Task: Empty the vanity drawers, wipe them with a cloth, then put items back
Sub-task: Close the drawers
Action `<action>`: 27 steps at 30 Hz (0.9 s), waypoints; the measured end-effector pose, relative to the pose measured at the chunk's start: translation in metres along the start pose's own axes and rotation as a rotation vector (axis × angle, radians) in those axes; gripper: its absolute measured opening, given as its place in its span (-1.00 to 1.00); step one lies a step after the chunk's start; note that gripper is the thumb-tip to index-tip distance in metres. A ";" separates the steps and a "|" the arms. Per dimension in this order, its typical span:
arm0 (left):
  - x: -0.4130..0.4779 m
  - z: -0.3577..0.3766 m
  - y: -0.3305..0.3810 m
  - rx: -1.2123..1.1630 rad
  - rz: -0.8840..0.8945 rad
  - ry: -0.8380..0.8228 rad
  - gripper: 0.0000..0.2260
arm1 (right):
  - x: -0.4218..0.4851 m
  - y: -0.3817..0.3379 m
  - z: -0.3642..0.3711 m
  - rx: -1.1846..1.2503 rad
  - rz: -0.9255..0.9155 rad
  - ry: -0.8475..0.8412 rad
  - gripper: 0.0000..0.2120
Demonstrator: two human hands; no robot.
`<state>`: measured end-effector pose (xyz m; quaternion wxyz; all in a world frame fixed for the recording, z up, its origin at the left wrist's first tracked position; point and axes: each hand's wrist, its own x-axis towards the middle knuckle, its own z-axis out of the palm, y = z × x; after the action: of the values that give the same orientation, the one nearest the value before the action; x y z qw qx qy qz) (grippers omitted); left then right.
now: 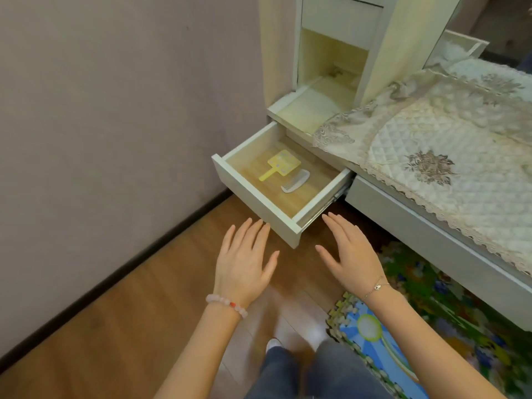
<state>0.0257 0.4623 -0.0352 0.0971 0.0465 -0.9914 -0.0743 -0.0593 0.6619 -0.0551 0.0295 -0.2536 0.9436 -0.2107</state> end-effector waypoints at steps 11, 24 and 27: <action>0.046 0.027 -0.048 -0.040 -0.008 0.027 -0.58 | 0.054 0.000 0.017 -0.026 0.050 -0.010 -0.44; 0.166 0.070 -0.069 -0.040 0.057 -0.149 -0.59 | 0.148 0.055 0.019 0.046 0.220 0.009 -0.45; 0.172 0.082 -0.075 -0.190 -0.073 -0.178 -0.57 | 0.158 0.059 0.019 0.057 0.225 0.007 -0.45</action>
<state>-0.1523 0.3810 -0.0944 0.0101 0.0664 -0.9823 -0.1750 -0.2209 0.6231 -0.0886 0.0569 -0.1443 0.9599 -0.2336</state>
